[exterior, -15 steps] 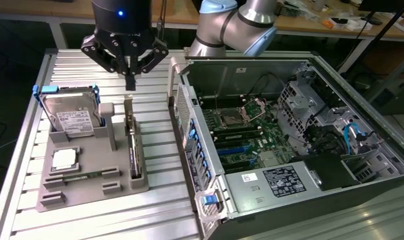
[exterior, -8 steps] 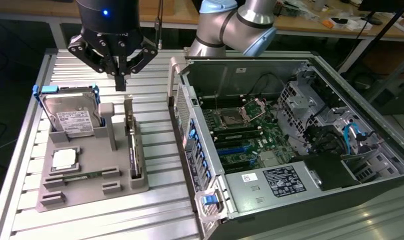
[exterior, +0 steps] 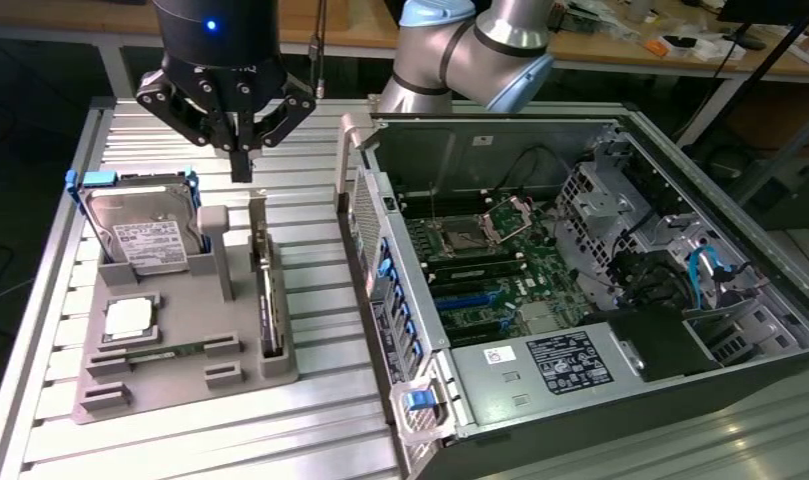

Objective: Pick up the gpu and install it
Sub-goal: 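Pick up the gpu and move the gpu toward the slot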

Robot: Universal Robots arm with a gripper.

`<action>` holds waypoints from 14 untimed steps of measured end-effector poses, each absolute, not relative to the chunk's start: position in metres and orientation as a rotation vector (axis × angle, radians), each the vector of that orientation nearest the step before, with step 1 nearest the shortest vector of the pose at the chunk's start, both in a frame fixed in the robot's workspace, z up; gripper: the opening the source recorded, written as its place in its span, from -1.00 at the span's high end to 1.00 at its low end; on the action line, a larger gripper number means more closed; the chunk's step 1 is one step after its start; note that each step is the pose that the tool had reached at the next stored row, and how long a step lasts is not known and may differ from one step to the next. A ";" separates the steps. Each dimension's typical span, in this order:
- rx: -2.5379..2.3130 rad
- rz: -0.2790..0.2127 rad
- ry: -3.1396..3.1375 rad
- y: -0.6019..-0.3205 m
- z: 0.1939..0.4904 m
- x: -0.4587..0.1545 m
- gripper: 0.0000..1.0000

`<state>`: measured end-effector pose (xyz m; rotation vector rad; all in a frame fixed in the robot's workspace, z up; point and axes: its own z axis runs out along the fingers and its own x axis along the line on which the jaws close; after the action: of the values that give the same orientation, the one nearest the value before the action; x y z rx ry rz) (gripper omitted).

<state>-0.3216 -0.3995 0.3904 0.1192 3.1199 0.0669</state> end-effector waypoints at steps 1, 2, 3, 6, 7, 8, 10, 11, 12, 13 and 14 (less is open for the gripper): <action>0.119 0.067 3.120 -0.400 0.390 -0.322 0.79; 0.119 0.067 3.120 -0.400 0.390 -0.322 0.79; 0.119 0.067 3.120 -0.400 0.390 -0.322 0.79; 0.119 0.067 3.120 -0.400 0.390 -0.322 0.66; 0.119 0.067 3.120 -0.400 0.390 -0.322 0.53; 0.119 0.067 3.120 -0.400 0.390 -0.322 0.40; 0.119 0.067 3.120 -0.400 0.390 -0.322 0.29; 0.119 0.067 3.120 -0.400 0.390 -0.322 0.17; 0.119 0.066 3.120 -0.400 0.390 -0.322 0.17; 0.117 0.061 3.120 -0.400 0.390 -0.322 0.04; 0.104 0.052 3.122 -0.400 0.390 -0.322 -0.07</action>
<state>-0.3216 -0.3997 0.3901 0.1036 3.1220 0.0524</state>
